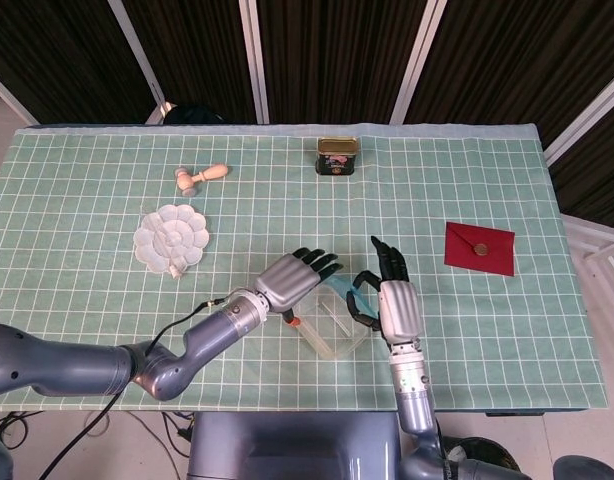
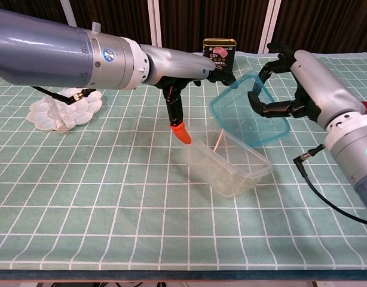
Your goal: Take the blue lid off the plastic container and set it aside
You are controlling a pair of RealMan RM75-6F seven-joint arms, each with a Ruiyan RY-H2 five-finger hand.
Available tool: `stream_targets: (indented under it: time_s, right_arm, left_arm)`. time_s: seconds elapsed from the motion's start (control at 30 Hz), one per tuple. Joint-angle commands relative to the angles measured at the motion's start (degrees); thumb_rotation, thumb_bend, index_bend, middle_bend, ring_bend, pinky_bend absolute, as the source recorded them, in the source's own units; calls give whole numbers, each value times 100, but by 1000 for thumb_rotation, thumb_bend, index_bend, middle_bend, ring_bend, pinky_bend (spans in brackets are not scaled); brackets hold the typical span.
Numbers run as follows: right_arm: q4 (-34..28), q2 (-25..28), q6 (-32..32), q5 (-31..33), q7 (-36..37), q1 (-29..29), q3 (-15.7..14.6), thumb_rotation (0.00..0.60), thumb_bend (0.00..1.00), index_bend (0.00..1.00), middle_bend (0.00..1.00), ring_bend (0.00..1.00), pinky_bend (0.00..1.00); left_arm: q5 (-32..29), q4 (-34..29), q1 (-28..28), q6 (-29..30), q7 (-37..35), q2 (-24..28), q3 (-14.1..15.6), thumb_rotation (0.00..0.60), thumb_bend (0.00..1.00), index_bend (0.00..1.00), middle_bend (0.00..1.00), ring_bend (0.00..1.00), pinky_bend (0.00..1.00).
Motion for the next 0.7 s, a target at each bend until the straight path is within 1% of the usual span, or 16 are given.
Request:
stream_targets:
  time_s: [0.03, 0.27, 0.43, 0.5, 0.57, 0.6, 0.63, 0.7]
  right_arm:
    - [31, 84, -18, 119, -41, 35, 114, 600, 519, 571, 48, 0, 0]
    - [172, 307, -117, 334, -68, 120, 319, 600, 520, 571, 48, 0, 0]
    - [366, 475, -302, 623, -254, 230, 495, 600, 519, 571, 48, 0, 0]
    - [447, 557, -395, 755, -396, 265, 527, 600, 519, 550, 48, 0, 0]
    - [487, 643, -509, 945, -597, 301, 571, 600, 519, 444, 33, 0, 0]
    - [498, 688, -557, 1042, -698, 318, 597, 600, 519, 328, 18, 0, 0]
    - [510, 735, -601, 1151, -818, 332, 623, 600, 519, 186, 4, 0, 0]
    - [498, 826, -665, 1363, -1044, 358, 683, 600, 509, 29, 0, 0, 0]
  left_arm:
    - [48, -61, 60, 36, -34, 65, -17, 600, 0, 0, 0, 0, 113]
    - [226, -297, 242, 164, -87, 306, -41, 600, 0, 0, 0, 0, 111]
    - [345, -533, 416, 315, -120, 542, -38, 600, 0, 0, 0, 0, 110]
    - [394, -617, 479, 366, -120, 630, -32, 600, 0, 0, 0, 0, 109]
    - [441, -700, 542, 415, -126, 715, -32, 600, 0, 0, 0, 0, 109]
    - [465, -741, 574, 441, -126, 759, -32, 600, 0, 0, 0, 0, 109]
    - [491, -782, 606, 469, -127, 804, -31, 600, 0, 0, 0, 0, 109]
    - [545, -863, 672, 524, -130, 894, -32, 600, 0, 0, 0, 0, 109]
